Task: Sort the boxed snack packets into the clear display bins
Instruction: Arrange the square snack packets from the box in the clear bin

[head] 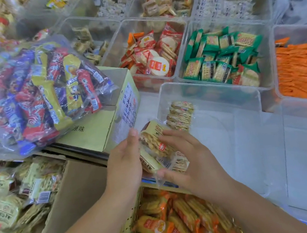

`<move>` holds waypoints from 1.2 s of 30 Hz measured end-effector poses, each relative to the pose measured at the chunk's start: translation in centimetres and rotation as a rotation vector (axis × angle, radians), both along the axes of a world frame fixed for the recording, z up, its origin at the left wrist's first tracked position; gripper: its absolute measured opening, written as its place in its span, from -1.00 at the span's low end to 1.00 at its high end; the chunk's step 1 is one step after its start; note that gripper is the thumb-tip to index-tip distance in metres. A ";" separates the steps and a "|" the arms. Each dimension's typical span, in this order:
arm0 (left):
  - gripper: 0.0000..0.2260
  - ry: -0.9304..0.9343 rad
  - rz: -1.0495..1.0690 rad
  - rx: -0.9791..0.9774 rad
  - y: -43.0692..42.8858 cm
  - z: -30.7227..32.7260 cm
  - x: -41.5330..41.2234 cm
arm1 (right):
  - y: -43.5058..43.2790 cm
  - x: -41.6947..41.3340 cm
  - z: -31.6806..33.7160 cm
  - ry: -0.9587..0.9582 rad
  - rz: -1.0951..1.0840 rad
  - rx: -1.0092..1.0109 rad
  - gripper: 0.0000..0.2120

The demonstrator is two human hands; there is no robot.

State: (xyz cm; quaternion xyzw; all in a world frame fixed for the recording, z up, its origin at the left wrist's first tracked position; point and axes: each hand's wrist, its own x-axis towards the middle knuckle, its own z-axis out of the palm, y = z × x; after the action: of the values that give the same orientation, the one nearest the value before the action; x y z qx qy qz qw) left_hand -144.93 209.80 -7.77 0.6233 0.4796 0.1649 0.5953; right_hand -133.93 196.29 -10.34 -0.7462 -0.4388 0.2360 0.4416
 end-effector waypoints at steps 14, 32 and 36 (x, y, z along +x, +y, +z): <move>-0.78 0.106 0.059 -0.089 2.0 -3.7 1.0 | 3.3 12.0 -3.4 -0.277 -0.277 -0.095 -0.69; -0.90 0.202 -0.044 -0.013 2.0 -6.0 0.1 | 8.8 15.0 -11.0 -0.016 -0.338 -0.347 -0.60; -0.85 0.251 -0.125 0.021 2.1 -6.3 0.8 | 9.0 13.8 -11.2 0.342 -0.668 -0.145 -0.48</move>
State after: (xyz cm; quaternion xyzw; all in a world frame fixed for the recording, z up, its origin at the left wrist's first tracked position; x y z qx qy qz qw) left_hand -144.10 211.92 -14.06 0.6738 0.5086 0.0534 0.5333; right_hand -120.17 205.26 -21.57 -0.8272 -0.0735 0.2304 0.5072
